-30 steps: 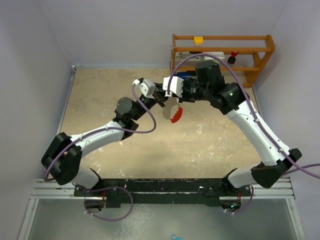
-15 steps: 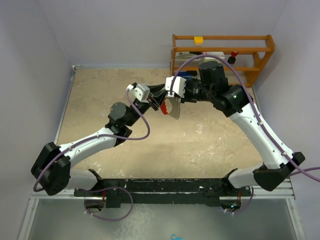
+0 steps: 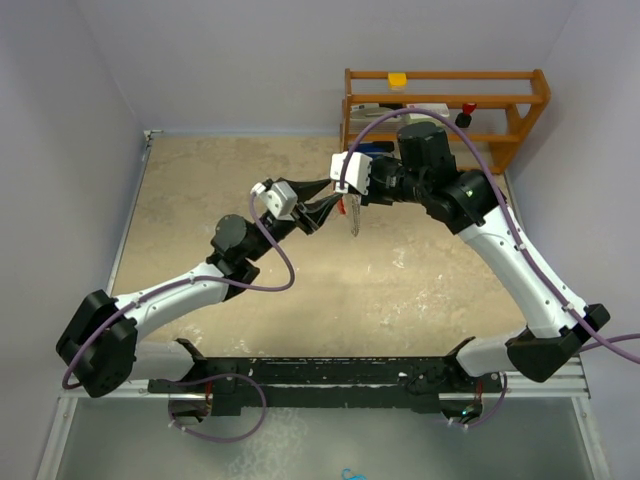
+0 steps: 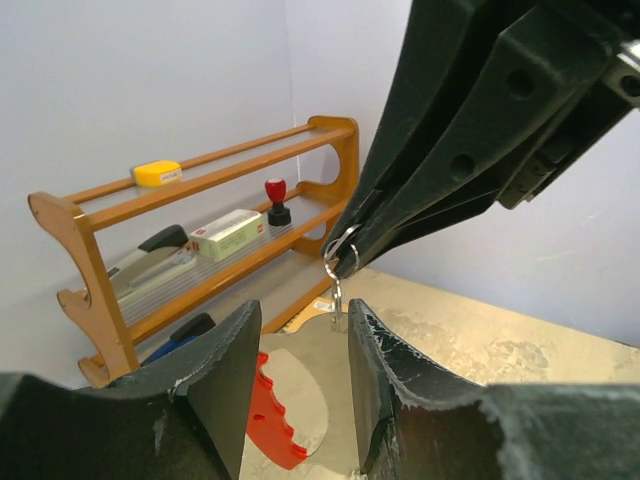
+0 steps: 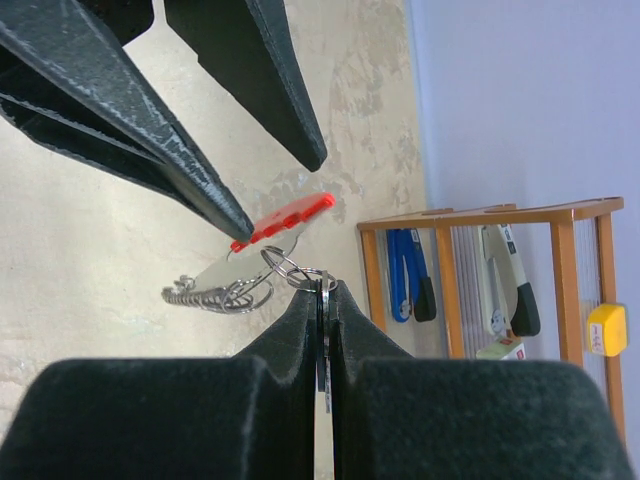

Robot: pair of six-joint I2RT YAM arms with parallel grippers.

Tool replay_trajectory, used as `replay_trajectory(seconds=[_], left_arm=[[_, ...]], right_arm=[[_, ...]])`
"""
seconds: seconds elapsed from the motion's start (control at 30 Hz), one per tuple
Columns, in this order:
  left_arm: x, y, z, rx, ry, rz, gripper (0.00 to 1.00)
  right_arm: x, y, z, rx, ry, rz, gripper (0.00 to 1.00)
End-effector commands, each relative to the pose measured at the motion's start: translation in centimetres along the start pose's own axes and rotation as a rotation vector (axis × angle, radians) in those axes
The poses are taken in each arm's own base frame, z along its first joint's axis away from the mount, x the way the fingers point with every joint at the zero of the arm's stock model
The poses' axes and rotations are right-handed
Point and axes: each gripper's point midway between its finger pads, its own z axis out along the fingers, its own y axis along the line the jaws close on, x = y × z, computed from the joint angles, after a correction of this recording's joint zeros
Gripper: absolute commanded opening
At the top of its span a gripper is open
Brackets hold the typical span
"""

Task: Remove the keys from the keyring

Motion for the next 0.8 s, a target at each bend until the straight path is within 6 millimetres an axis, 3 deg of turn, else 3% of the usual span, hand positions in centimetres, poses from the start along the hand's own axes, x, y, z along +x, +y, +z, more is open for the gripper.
replay_trajectory(seconds=[0.0,0.47,0.77], left_arm=[[-2.5,-1.2,0.6,0.065,-0.09,-0.006,0.39],[-1.3,-0.7,1.6,0.059,-0.08,0.037,0.46],[-1.8,-0.5,1.8,0.052,-0.11,0.049,0.46]], right_arm=[[-1.4,-1.0,-0.9,0.055,-0.048,-0.007,0.0],[-1.4,-0.9,-0.9,0.048,-0.049,-0.007,0.0],[-1.3,-0.8,-0.7,0.04,-0.049,-0.006,0.0]])
